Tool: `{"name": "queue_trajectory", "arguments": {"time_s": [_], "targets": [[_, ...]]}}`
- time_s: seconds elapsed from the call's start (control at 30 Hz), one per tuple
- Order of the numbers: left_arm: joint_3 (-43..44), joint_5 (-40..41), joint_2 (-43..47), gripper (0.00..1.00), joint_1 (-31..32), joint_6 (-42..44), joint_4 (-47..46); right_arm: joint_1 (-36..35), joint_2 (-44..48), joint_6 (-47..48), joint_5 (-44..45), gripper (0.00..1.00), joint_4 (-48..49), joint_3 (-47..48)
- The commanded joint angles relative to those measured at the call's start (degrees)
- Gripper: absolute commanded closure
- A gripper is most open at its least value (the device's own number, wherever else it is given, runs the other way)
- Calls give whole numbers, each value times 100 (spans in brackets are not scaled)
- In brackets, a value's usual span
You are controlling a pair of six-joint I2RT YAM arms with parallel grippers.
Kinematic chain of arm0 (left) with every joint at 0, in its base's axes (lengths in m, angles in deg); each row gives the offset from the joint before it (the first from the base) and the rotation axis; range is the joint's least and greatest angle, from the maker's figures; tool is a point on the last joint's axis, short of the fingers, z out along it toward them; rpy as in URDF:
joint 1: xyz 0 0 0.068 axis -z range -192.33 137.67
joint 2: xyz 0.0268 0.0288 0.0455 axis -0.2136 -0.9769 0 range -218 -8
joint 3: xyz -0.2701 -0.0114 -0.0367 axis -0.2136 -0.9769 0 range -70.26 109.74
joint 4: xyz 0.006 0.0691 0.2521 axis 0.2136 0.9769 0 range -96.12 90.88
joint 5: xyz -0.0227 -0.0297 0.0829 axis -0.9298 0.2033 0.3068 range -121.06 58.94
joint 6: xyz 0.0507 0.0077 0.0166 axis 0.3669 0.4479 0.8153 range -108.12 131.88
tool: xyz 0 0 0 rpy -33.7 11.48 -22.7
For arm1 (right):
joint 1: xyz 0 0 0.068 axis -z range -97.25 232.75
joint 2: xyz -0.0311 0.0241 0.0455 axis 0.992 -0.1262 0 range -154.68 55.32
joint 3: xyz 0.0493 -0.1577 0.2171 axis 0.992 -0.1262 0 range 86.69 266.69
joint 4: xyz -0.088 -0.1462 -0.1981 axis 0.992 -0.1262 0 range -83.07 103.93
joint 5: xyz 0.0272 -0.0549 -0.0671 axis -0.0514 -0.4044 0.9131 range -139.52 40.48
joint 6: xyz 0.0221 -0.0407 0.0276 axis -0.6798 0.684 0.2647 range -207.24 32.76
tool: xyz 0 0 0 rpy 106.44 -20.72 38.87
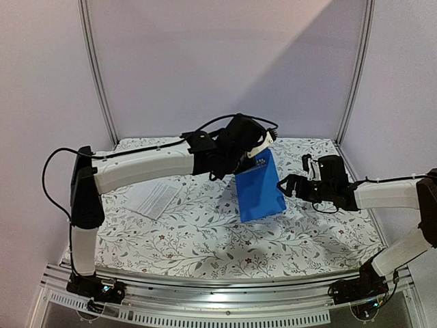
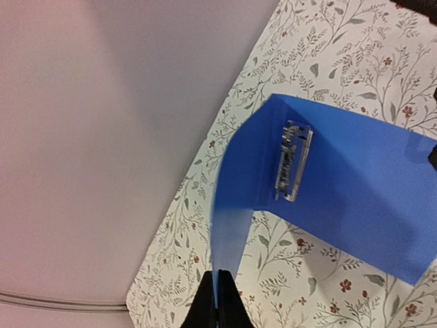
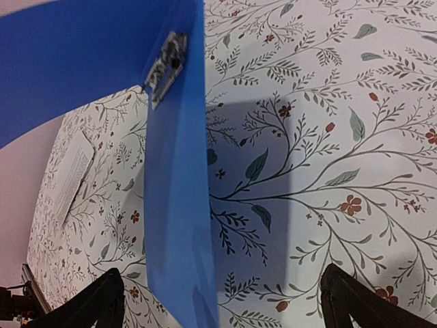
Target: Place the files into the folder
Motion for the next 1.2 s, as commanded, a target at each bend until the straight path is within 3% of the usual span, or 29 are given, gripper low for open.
{"name": "queue_trajectory", "arguments": {"time_s": [0.0, 0.27, 0.43, 0.57, 0.7, 0.97, 1.17], "targets": [[428, -562, 117, 100, 36, -953, 1540, -73, -171, 206, -62, 1, -144, 229], [618, -2182, 572, 100, -151, -2095, 2437, -73, 138, 627, 958, 1, -876, 491], [292, -3819, 946, 100, -646, -3231, 2355, -178, 274, 834, 1405, 5, -1370, 841], [116, -4403, 1094, 100, -939, -3722, 2357, -384, 184, 1212, 1765, 4, -2145, 1562], [-21, -5046, 1207, 100, -1254, -4208, 2283, -671, 373, 1432, 2108, 4, -2299, 1781], [-1252, -6669, 1679, 100, -1778, -5412, 1254, -752, 794, 1655, 2025, 4, -1934, 1653], [-2854, -6775, 2542, 100, -1993, -6332, -107, -774, 886, 1773, 1831, 4, -1767, 1590]]}}
